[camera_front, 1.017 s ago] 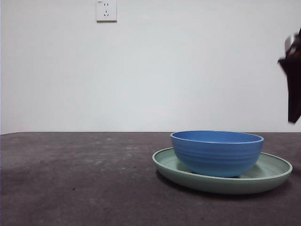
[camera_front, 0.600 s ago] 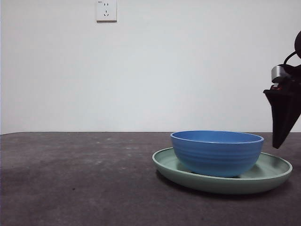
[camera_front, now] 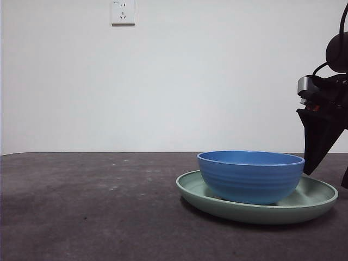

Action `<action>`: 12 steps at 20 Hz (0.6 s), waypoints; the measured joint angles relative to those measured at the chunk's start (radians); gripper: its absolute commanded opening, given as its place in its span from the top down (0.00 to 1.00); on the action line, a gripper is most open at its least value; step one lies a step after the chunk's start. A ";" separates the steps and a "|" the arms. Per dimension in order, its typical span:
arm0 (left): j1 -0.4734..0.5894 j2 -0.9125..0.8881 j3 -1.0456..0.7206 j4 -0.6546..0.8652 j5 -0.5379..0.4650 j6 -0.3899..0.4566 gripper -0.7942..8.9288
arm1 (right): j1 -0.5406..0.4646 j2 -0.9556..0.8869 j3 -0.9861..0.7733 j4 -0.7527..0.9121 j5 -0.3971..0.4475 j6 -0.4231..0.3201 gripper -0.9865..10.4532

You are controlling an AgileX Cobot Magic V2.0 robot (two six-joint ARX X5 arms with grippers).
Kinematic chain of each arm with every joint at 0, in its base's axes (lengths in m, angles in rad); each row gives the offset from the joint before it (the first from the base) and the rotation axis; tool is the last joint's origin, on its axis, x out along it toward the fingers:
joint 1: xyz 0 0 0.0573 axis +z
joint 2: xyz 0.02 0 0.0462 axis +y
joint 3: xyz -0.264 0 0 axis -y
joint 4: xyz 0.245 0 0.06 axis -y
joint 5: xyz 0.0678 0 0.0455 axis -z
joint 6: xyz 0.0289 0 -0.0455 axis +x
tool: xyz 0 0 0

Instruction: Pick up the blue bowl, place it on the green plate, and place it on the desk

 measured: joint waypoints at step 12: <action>0.000 0.000 0.000 0.000 0.000 0.000 0.34 | 0.013 0.093 0.000 0.037 -0.093 0.000 0.76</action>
